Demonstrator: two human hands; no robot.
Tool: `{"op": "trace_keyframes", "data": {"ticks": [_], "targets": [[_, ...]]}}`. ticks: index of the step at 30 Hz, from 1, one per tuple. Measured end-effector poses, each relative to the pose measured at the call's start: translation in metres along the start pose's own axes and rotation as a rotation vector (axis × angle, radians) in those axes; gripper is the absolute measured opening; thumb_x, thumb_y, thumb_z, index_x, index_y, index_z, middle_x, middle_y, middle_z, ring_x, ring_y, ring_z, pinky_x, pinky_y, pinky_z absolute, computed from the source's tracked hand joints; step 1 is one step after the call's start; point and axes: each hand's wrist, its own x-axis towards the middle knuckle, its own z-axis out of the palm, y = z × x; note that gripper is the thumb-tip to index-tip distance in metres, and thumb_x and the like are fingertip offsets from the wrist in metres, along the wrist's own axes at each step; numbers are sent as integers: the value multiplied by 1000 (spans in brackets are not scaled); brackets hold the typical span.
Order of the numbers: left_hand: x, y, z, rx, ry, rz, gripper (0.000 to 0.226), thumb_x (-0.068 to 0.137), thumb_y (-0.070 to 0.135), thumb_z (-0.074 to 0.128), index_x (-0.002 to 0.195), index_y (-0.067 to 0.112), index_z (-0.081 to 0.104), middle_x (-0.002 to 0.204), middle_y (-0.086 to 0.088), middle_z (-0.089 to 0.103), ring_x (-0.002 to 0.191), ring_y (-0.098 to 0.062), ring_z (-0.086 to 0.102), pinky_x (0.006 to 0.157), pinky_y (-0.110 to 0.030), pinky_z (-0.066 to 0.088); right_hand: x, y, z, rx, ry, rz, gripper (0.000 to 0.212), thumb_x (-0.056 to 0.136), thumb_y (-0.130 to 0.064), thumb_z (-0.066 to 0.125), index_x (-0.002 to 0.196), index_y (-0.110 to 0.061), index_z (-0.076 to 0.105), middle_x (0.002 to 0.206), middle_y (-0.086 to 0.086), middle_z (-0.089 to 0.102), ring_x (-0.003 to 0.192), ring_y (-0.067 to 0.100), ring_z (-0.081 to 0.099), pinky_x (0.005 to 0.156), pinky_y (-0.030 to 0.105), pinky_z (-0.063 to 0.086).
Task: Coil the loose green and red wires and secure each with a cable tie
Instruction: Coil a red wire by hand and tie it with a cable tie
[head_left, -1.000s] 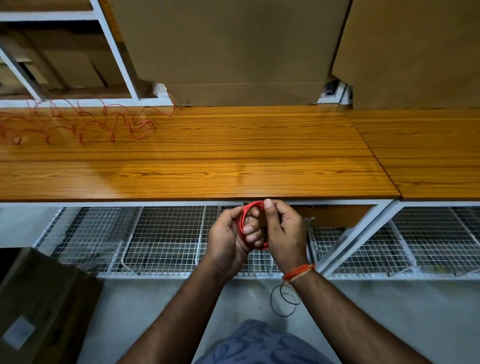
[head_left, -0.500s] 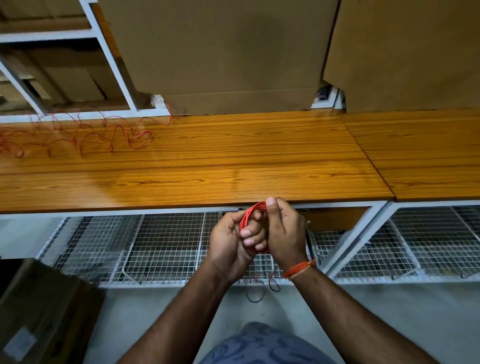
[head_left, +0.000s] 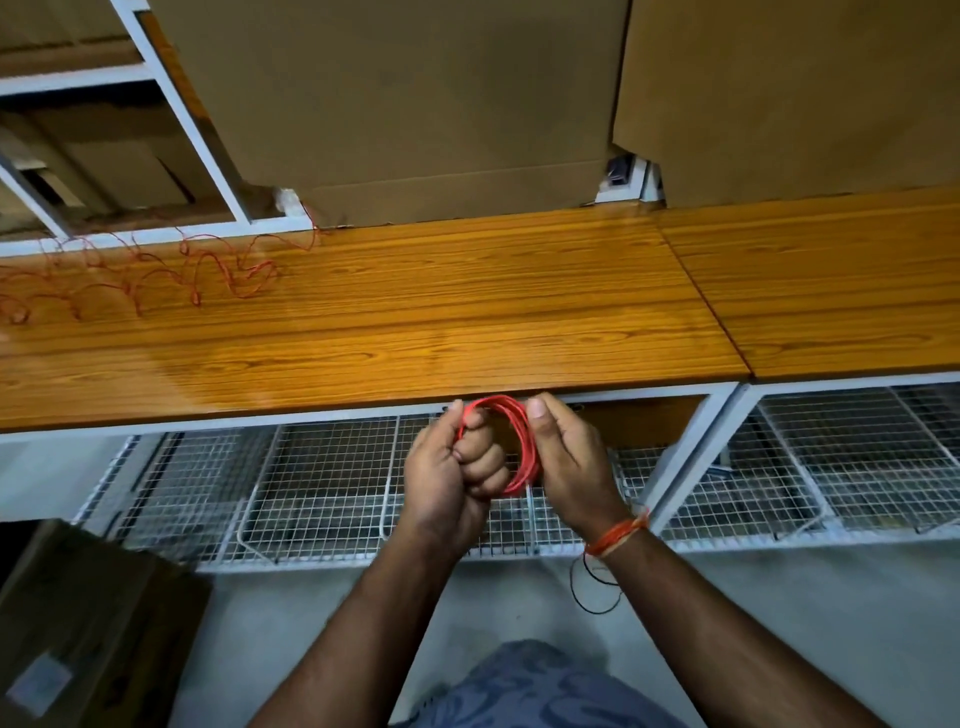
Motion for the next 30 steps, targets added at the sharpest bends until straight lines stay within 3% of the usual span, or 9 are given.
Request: {"op": "trace_keyframes", "data": {"ticks": [3, 5, 10, 15, 19, 24, 27, 30], "targets": [[2, 8, -7, -156, 68, 31, 35, 105, 32, 37, 74, 19, 47, 43, 12, 26, 41, -6, 6, 39, -18, 7, -9, 21, -33, -95, -139, 49, 22, 104, -37, 51, 88, -24, 62, 71, 5, 60, 64, 24, 56, 59, 44, 46], [2, 15, -14, -245, 108, 68, 38, 106, 34, 38, 73, 20, 49, 45, 10, 28, 36, -4, 16, 38, -18, 11, -18, 34, -53, -144, -148, 81, 11, 100, -29, 59, 91, -26, 65, 75, 7, 62, 70, 27, 58, 63, 49, 50], [5, 20, -21, -243, 148, 150, 35, 109, 32, 36, 78, 19, 48, 51, 12, 32, 39, -2, 27, 40, -17, 19, -29, 38, -83, -188, -131, 99, 10, 97, -20, 66, 96, -29, 69, 90, -7, 68, 87, 11, 65, 77, 48, 57], [12, 1, -9, 89, 210, 285, 32, 111, 24, 32, 84, 16, 45, 55, 5, 44, 44, -7, 39, 44, -19, 33, -28, 12, -83, -332, -247, -174, 12, 96, -29, 64, 100, -26, 75, 93, -15, 68, 89, 6, 63, 73, 41, 54], [10, -24, -6, 601, 211, 377, 42, 113, 23, 30, 98, -8, 54, 62, -6, 64, 51, -15, 58, 52, -23, 48, -26, -14, -72, -498, -296, -420, 8, 96, -27, 70, 101, -24, 75, 90, -13, 67, 83, 7, 60, 69, 33, 43], [-3, -51, -10, 899, 132, 369, 34, 113, 26, 36, 94, 3, 53, 61, -2, 60, 51, -17, 52, 47, -28, 44, -22, -35, -76, -297, -351, -287, 20, 90, -15, 74, 108, -18, 66, 88, -13, 67, 74, 3, 62, 63, 23, 46], [-8, -57, -12, 881, 26, 292, 34, 107, 36, 41, 86, 10, 48, 60, 0, 47, 50, -11, 40, 47, -23, 34, -20, -34, -85, -151, -383, -151, 22, 89, -3, 71, 107, -13, 61, 88, -7, 68, 73, 15, 64, 65, 38, 54], [-11, -60, -10, 822, -93, 193, 35, 104, 37, 38, 85, 10, 46, 60, 5, 37, 49, -8, 28, 47, -19, 28, -21, -29, -91, -59, -283, -127, 18, 88, 1, 72, 99, -10, 63, 91, -1, 68, 79, 20, 65, 74, 50, 55]]}}
